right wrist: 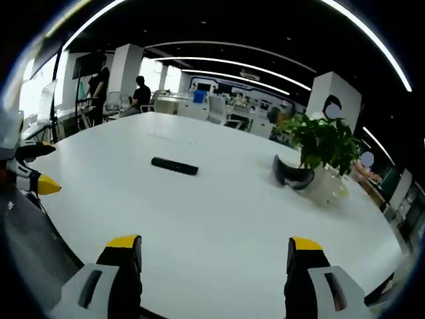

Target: Press the specified remote control buttons in sequence, fully releasing each button before pressing the next.

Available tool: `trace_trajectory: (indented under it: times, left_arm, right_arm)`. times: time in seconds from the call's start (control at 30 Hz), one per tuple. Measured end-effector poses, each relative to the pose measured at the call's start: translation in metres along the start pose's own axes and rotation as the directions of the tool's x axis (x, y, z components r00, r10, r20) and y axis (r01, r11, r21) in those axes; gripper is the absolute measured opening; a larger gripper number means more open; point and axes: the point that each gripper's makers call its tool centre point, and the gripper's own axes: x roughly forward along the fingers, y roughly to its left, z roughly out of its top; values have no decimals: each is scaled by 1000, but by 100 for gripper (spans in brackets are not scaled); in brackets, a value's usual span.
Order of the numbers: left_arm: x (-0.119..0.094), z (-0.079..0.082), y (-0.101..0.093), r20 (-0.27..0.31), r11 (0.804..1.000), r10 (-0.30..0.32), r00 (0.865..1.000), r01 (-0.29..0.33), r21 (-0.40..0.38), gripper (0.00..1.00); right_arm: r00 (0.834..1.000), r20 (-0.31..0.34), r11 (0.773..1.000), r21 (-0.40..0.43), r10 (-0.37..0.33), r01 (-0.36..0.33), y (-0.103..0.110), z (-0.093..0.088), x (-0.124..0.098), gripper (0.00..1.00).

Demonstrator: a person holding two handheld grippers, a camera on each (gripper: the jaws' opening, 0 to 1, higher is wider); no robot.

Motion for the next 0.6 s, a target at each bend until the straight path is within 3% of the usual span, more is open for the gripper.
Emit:
trace_trajectory:
  times: [0.6]
  left_arm:
    - [3,-4,2,-8,1000,-1,1000,1,0,100]
  right_arm:
    - [1000,-3,1000,-2,3,-3,0,0,0,90]
